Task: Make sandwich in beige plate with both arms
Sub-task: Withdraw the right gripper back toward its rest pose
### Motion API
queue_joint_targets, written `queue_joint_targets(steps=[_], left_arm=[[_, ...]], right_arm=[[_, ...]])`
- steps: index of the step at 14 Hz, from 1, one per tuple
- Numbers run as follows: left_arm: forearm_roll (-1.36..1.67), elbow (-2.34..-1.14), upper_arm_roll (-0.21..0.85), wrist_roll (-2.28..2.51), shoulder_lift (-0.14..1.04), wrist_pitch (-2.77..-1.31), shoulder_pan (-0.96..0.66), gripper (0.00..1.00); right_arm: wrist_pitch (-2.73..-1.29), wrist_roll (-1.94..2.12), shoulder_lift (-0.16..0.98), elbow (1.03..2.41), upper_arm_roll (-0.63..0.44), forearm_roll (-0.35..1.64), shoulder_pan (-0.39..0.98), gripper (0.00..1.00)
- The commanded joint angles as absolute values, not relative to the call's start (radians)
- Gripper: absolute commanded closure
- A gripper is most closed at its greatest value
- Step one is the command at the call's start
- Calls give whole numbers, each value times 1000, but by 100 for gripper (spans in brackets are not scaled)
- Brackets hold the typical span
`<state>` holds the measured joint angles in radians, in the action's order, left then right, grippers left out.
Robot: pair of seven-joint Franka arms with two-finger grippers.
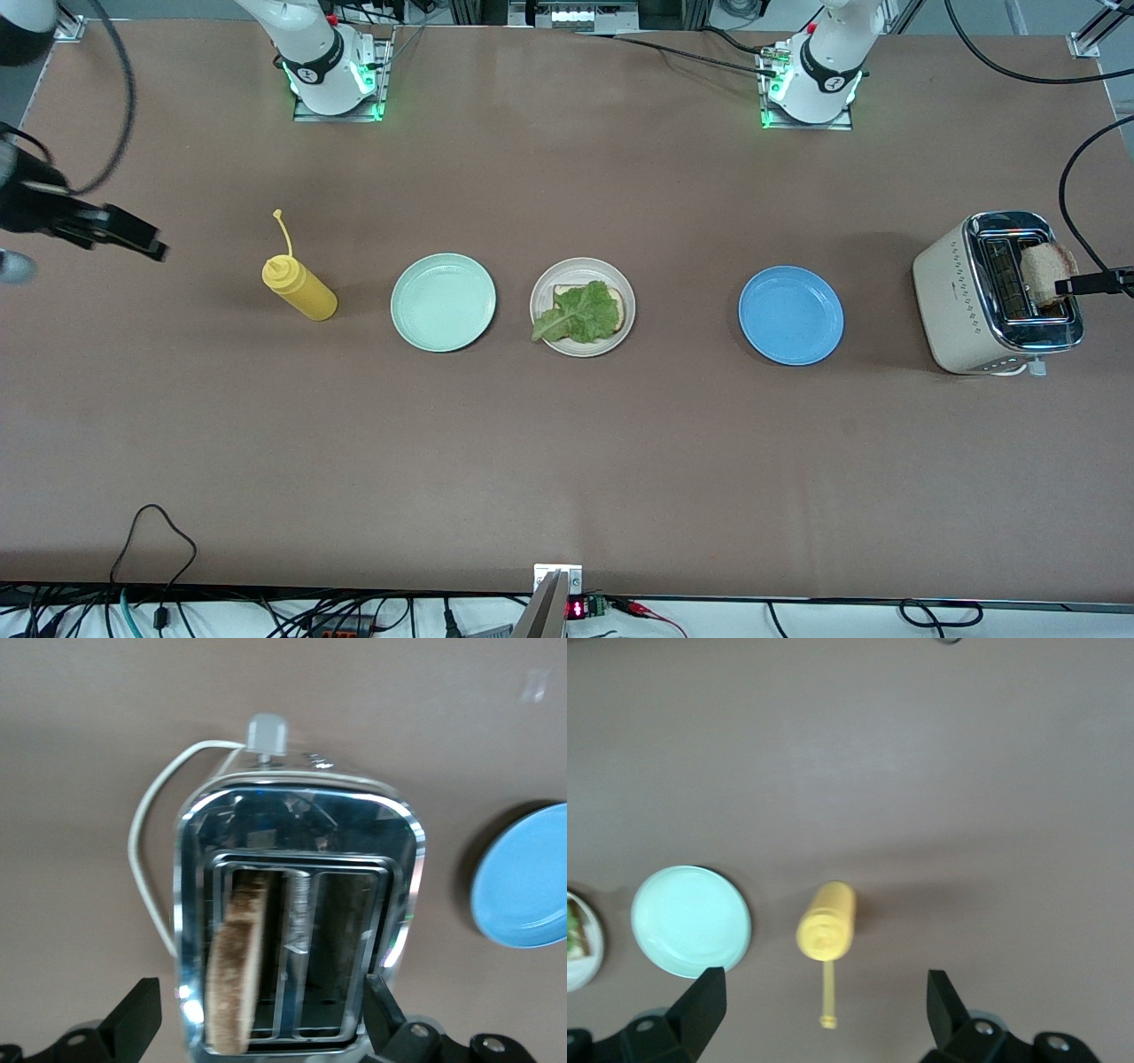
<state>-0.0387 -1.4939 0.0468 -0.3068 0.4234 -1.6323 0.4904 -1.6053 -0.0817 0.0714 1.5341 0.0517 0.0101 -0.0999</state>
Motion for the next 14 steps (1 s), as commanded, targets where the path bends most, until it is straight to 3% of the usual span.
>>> queue_joint_targets(steps=[1, 6, 9, 12, 14], left_arm=[[-94, -1471, 61, -340, 431, -1612, 489, 0], [-77, -1503, 63, -400, 446, -1612, 500, 0], [-74, -1516, 63, -400, 448, -1612, 502, 2], [-74, -1526, 63, -400, 452, -1611, 511, 23], [-72, -1528, 63, -400, 454, -1605, 517, 31]], right_arm=[[-1548, 75, 3, 1562, 66, -84, -161, 0], [-1473, 115, 9, 1557, 61, -137, -187, 0], [-1491, 109, 11, 1588, 61, -37, -206, 0], [-1535, 92, 15, 1624, 61, -22, -199, 0], [-1559, 42, 14, 1641, 61, -21, -195, 0]])
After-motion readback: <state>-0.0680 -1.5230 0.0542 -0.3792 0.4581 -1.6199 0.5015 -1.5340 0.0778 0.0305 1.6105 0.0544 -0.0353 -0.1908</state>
